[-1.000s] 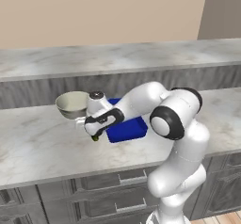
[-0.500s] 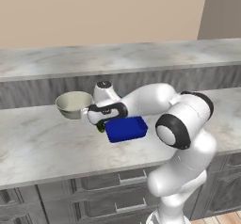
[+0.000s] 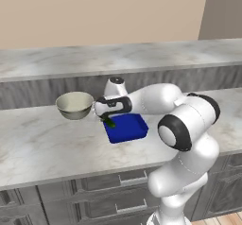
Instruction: Place the two vegetables and bowl onto the tray for setting up a vegetable dip station.
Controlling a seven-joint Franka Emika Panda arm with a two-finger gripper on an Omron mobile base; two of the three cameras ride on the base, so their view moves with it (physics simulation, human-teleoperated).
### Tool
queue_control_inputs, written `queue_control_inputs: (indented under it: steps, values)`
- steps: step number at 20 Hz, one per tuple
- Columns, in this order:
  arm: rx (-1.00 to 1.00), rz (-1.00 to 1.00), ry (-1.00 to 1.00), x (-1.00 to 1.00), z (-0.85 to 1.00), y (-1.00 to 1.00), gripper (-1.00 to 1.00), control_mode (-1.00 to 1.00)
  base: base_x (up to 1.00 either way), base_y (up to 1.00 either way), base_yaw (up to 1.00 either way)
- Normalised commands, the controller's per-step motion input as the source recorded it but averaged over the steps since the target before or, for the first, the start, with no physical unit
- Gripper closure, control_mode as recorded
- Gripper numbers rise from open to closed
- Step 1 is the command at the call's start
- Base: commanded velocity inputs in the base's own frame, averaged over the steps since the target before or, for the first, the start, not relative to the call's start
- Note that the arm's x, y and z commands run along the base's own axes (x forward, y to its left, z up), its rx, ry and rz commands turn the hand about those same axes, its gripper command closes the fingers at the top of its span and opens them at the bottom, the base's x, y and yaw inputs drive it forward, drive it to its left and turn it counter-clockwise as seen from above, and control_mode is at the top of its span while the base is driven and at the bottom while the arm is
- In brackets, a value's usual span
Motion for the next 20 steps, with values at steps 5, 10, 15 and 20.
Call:
queue_control_inputs:
  steps: [5,10,15,20]
  values:
    - [-0.03,0.41,-0.12,0.18,0.0,-0.28,1.0,-1.0,0.0,0.0,0.0]
    - [-0.04,0.41,-0.1,0.21,0.0,-0.27,1.0,-1.0,0.0,0.0,0.0]
    - [-0.05,0.38,-0.04,0.28,0.0,-0.27,1.0,-1.0,0.0,0.0,0.0]
    - [-0.08,0.35,0.0,0.33,-0.03,-0.16,1.0,-1.0,0.0,0.0,0.0]
